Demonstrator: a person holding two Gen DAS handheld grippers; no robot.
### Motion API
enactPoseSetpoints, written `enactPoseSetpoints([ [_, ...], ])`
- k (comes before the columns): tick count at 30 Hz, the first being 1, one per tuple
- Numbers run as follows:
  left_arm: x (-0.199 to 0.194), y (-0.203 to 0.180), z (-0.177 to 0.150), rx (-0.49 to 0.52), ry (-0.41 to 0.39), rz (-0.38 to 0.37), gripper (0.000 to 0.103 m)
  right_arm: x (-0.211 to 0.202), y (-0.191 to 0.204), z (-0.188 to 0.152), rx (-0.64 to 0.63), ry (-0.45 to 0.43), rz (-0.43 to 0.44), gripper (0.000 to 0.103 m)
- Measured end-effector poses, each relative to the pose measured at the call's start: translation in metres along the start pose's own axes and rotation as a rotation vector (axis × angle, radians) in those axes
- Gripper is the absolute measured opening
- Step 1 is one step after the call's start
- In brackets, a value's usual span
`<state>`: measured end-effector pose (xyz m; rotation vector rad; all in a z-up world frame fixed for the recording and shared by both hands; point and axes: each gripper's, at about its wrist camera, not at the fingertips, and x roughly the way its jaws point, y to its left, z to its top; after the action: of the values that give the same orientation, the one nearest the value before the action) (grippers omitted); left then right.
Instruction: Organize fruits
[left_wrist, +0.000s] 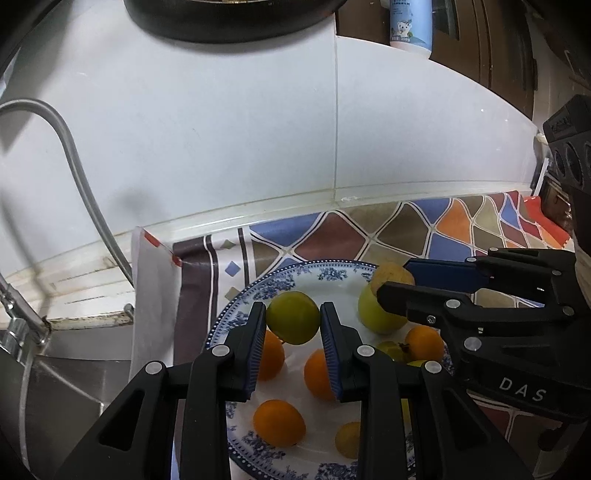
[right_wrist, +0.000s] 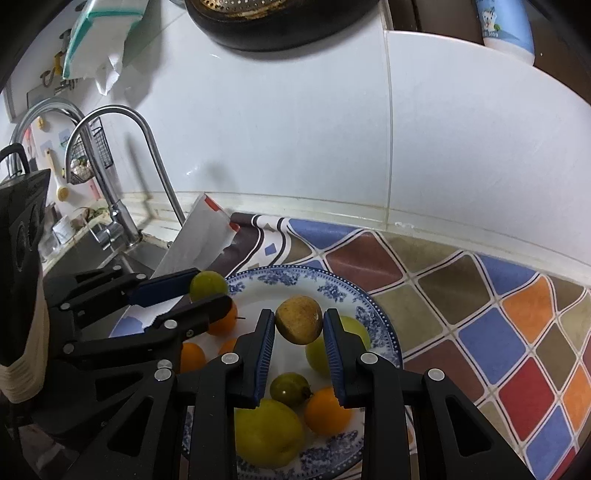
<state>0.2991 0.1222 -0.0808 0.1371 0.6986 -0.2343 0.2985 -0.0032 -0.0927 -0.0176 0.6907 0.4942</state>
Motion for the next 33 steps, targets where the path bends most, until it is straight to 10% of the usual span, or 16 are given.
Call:
enactPoseSetpoints([
  [16,-0.055,-0.014,-0.009,-0.056,-0.05,0.091,0.04,-0.043,-0.001,-0.009,0.037,-0.046,-0.04,0.029],
  [33,-0.157,-0.047,-0.028,-0.104,-0.171,0.19,0.082,-0.158,0.014,-0.04,0.014,-0.193,-0.201,0.053],
])
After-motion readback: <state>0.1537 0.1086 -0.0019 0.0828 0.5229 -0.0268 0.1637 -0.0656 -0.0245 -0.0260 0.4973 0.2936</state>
